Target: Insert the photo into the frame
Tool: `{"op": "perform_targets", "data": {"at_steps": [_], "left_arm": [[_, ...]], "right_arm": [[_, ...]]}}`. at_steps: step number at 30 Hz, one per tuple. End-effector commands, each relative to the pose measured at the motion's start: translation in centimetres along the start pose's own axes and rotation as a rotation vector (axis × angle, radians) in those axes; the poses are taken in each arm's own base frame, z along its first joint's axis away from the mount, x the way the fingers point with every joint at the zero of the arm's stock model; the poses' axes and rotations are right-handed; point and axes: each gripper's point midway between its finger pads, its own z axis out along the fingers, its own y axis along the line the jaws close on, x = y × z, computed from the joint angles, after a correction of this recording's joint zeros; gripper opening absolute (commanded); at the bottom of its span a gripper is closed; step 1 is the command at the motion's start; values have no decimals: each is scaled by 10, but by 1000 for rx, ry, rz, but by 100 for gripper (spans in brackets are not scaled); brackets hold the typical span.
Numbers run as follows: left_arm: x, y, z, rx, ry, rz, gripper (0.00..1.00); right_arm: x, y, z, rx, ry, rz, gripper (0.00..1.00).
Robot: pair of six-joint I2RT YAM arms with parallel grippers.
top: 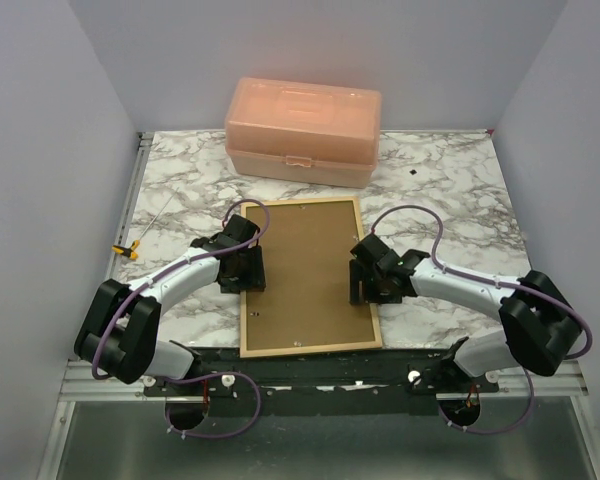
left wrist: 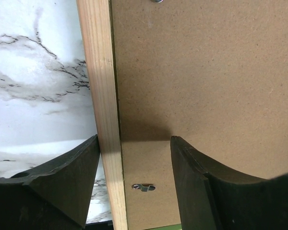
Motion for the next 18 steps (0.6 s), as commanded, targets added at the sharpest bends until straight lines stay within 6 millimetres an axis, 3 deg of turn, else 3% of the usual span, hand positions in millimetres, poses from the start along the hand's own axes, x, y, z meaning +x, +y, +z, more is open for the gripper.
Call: {"op": "perform_targets", "data": {"at_steps": [1, 6, 12, 18], "left_arm": [[-6, -11, -4, 66, -25, 11, 60], [-5, -13, -4, 77, -25, 14, 56], [-4, -14, -4, 85, -24, 20, 51], [-4, -16, -4, 103, -23, 24, 41]], "right_arm": [[29, -20, -11, 55, 93, -26, 75], [28, -27, -2, 93, 76, -25, 72], [12, -29, 2, 130, 16, -45, 69], [8, -26, 7, 120, -8, -38, 39]]}}
